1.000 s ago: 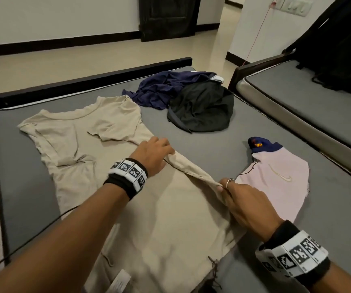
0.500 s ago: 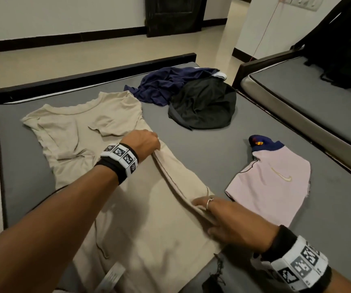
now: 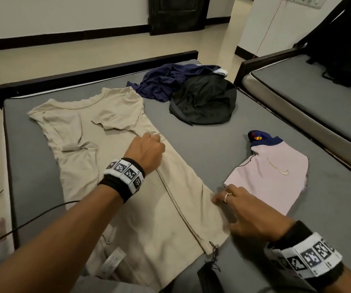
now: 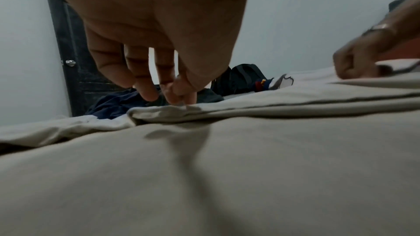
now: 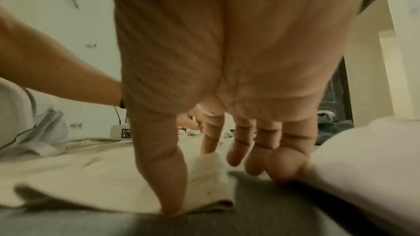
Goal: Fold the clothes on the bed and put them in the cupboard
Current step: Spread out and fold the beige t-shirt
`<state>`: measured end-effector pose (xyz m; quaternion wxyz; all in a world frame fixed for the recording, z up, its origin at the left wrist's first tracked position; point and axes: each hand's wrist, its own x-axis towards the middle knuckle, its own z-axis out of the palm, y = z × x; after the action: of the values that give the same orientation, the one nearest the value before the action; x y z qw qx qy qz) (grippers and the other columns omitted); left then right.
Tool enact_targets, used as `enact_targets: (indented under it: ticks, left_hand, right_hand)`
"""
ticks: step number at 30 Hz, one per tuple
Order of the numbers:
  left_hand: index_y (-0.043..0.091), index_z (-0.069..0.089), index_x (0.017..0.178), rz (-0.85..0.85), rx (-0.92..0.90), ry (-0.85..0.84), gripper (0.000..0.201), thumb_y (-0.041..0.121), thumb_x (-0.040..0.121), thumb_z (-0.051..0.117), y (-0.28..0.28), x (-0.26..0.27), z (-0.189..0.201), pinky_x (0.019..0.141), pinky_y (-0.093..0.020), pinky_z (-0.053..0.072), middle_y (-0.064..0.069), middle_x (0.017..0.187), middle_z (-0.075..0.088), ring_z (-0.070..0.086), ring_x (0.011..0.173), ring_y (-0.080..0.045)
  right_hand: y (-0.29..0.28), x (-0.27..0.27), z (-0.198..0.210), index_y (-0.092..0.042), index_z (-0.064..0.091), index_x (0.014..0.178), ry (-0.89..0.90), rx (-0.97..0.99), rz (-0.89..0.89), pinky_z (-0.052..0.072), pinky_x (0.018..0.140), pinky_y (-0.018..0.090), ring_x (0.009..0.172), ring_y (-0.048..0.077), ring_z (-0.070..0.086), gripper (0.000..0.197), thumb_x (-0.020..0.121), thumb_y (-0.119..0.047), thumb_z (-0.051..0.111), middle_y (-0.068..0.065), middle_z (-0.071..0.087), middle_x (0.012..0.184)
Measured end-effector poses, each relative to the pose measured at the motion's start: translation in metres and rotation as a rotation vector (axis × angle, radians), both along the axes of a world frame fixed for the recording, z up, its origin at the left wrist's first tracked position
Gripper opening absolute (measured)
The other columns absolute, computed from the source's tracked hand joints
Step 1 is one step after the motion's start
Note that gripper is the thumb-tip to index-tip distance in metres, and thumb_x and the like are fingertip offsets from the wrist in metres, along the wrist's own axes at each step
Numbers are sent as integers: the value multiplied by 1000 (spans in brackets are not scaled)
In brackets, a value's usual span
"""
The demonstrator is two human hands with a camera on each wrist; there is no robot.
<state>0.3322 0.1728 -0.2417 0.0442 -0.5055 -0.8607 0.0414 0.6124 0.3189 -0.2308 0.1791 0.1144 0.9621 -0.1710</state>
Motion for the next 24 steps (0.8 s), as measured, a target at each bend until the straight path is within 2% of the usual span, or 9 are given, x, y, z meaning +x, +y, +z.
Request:
enact_targets:
  ticks: [2,5,7,9,12,17,20,22,24]
  left_hand:
    - [27,68,118,-18,61,-71,33,27,96,44,1,18,-7,83,-40,46,1,117,61,54,107,-25]
    - [28,62,126,1,32,-198,38,45,98,43,3,35,-20,91,-41,45,2,128,58,54,113,-22]
    - [26,56,133,35,17,-257,50,57,94,47,1,36,-25,98,-41,43,1,138,52,51,123,-23]
    - [25,47,140,44,-28,-267,64,66,90,46,-4,37,-29,105,-45,38,-1,149,42,41,135,-23]
    - [26,31,149,87,-121,-221,85,80,84,34,-13,36,-33,110,-53,29,-4,160,23,24,146,-26]
    - [27,19,155,177,-170,-251,110,95,69,30,-17,34,-34,113,-62,17,0,165,9,8,151,-27]
    - [25,17,156,191,-169,-240,119,98,63,33,-21,38,-33,114,-63,13,-4,165,8,7,151,-30]
    - [23,16,156,176,-157,-233,123,99,61,35,-25,40,-31,115,-64,10,-8,165,8,6,151,-33]
    - [22,16,156,142,-156,-216,125,100,59,35,-29,43,-30,114,-64,9,-10,165,9,6,150,-35]
  right_hand:
    - [0,6,-3,-42,43,130,-3,-83,-109,46,98,28,114,9,43,60,75,-34,67,-15,39,124]
    - [-8,6,-2,-37,49,122,82,-298,-288,53,78,19,94,5,62,38,88,-27,63,-12,59,111]
    - [-12,5,-7,-36,49,118,125,-271,-303,51,74,17,88,5,64,20,99,-31,53,-11,66,107]
    - [-15,7,-15,-38,47,114,144,-195,-295,45,76,16,94,6,61,12,103,-34,48,-12,64,112]
    - [-15,14,-18,-40,41,119,77,-145,-301,45,78,22,94,9,61,22,101,-33,51,-9,63,116]
    - [-11,18,-1,-35,34,140,-97,-40,-286,40,68,15,90,5,55,58,93,-52,61,-14,51,115]
    - [-13,8,10,-35,34,139,7,51,-296,38,66,13,94,6,55,70,84,-68,62,-14,52,120]
    - [-15,-2,11,-34,38,139,155,39,-229,45,76,17,105,5,53,76,80,-76,59,-15,49,130]
    - [-19,-11,4,-36,37,142,212,-40,-117,48,95,26,117,5,46,81,78,-81,56,-13,43,136]
